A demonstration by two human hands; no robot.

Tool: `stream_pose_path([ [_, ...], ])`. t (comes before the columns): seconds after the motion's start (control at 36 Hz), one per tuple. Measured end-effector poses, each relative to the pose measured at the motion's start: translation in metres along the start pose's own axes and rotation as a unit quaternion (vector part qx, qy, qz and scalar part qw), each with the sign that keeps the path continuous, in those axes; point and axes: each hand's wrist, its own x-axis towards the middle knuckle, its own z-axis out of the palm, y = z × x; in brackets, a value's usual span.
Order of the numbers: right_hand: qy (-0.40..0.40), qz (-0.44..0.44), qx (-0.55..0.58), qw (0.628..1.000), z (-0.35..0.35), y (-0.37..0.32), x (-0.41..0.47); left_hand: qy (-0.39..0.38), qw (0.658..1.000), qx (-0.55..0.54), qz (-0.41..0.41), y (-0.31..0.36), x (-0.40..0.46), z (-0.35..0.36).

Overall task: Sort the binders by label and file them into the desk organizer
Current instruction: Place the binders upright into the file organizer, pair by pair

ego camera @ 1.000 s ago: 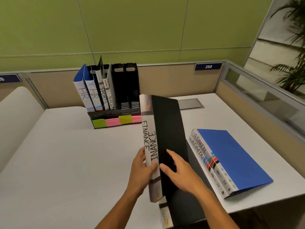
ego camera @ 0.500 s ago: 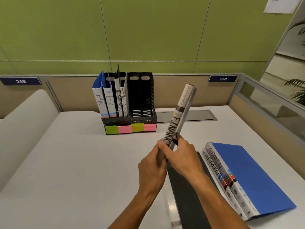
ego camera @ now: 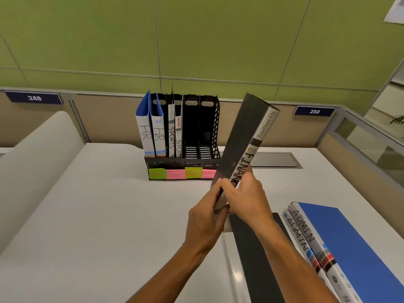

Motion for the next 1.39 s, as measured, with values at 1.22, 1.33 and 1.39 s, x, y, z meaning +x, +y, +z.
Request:
stream_pose_path([
  [1.22,0.143,-0.044,0.080,0.986,0.106,-0.052,0.170,-0.175,0.852,0.490,-0.057,-0.244,0.147,-0.011],
  [1.33,0.155,-0.056,0.083,0.983,0.109,-0.057,0.179,-0.179,0.849,0.495,-0.049,-0.250,0.147,-0.011],
  [1.39,0.172,-0.067,0.092,0.978,0.109,-0.060,0.178,-0.182,0.849,0.494,-0.049,-0.251,0.148,-0.011],
])
